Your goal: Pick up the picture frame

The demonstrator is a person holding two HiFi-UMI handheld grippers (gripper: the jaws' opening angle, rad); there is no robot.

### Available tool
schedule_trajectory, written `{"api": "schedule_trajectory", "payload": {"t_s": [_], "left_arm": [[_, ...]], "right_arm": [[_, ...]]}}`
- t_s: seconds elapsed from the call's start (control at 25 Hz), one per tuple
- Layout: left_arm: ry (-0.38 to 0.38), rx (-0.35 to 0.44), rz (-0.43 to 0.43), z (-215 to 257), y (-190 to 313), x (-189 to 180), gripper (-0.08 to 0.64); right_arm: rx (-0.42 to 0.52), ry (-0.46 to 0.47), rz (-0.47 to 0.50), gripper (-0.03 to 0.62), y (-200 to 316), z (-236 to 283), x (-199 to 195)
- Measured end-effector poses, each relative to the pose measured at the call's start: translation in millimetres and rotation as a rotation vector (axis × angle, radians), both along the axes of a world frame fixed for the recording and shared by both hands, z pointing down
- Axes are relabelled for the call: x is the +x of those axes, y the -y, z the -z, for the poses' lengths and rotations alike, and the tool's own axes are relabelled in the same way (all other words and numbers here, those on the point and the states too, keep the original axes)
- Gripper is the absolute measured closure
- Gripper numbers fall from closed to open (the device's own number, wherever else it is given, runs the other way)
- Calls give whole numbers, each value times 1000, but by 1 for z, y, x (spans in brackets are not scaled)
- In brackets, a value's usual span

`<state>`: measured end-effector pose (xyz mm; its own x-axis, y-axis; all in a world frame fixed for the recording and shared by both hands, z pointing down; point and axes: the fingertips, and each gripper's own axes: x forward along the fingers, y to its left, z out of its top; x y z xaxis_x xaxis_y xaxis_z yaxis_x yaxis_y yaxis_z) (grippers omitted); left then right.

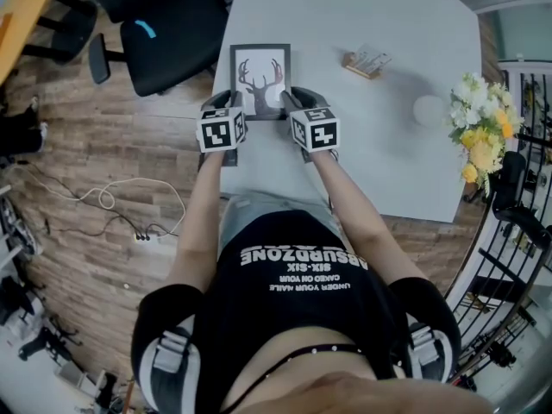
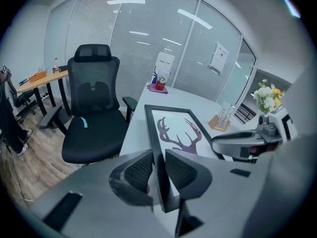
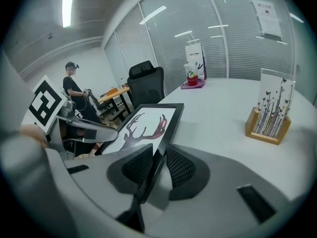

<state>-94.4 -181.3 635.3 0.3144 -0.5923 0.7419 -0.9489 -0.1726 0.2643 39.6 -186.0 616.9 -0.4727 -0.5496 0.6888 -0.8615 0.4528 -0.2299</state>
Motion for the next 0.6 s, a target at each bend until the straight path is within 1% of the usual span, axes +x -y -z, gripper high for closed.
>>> {"api": "schedule_trajectory", "payload": {"t_s": [0.44,0.6], "left_arm": [[-7,36,-1,19,-11,3,468],[-7,49,-1,27,-15,3,468]], "right_arm": [[37,7,3,495,-9,19,2],[61,-8,14,494,-14,26,2]]}}
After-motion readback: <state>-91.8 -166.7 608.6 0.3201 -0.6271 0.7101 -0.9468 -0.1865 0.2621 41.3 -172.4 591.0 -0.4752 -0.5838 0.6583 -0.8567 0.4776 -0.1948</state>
